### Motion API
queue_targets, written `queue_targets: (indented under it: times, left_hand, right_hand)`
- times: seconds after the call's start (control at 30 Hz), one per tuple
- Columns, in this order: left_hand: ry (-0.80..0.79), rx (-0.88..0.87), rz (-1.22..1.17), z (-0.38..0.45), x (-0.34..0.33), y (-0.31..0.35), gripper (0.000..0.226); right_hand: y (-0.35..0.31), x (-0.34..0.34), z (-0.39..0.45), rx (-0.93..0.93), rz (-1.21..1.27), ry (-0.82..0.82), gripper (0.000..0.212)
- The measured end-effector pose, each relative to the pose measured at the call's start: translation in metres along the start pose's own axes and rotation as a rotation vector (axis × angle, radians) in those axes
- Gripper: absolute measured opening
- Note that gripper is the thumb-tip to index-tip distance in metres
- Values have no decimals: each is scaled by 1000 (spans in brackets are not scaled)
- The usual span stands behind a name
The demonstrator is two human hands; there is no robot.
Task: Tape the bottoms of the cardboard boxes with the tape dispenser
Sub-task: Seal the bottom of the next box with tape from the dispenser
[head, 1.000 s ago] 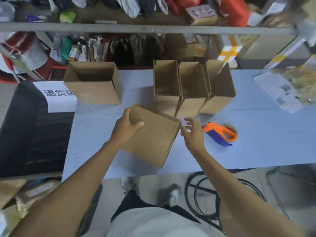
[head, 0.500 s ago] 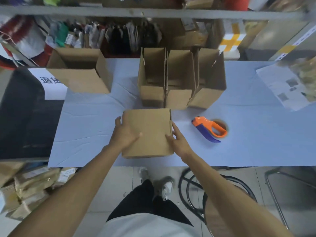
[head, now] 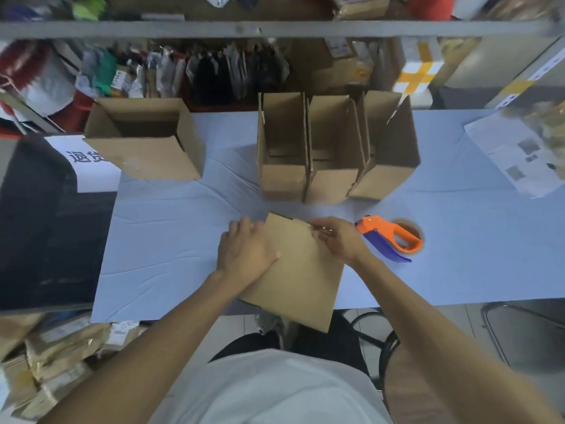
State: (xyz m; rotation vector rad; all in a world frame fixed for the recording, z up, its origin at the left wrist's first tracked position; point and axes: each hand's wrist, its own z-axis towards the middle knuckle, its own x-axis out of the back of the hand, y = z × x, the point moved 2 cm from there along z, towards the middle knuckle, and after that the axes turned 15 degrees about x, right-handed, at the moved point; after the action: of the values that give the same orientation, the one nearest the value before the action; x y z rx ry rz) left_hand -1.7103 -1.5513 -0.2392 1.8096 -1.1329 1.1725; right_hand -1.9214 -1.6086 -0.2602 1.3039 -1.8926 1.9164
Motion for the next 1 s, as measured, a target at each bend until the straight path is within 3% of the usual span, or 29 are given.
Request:
queue_targets:
  times: [0.07, 0.17, 0.23, 0.33, 0.5, 0.63, 0.73, 0.83, 0.87, 1.0]
  left_hand:
    - [-75, 15, -227, 7, 2, 10, 61]
    - [-307, 288, -678, 17, -3, 14, 67]
    - [-278, 352, -789, 21, -3, 11, 67]
    - [-238, 293, -779, 19, -1, 11, 78]
    - [-46, 126, -232, 20, 18, 14, 64]
    - [35, 19, 8, 25, 19, 15, 55]
    - [-20, -134, -134, 38, 19, 13, 48]
    - [-377, -200, -477, 50, 20, 7, 38]
    - [-419, -183, -555, 53, 18, 5, 34]
    - [-363, -117, -678, 58, 6, 1, 28]
  right_hand:
    - [-2, -5, -3, 42, -15, -30, 32]
    - [-9, -9, -3, 89, -42, -63, 33]
    - [-14, -8, 2, 90, -33, -63, 35]
    - [-19, -8, 13, 37, -29, -91, 28]
    - [-20, -13, 23, 12, -72, -149, 35]
    - [-18, -14, 26, 0, -52, -163, 34]
    - [-16, -15, 25, -16, -11, -135, 31]
    - [-14, -15, 25, -9, 25, -125, 22]
    - [-14, -16, 24, -5, 49, -117, 19]
    - [-12, -17, 20, -13, 46, -68, 26]
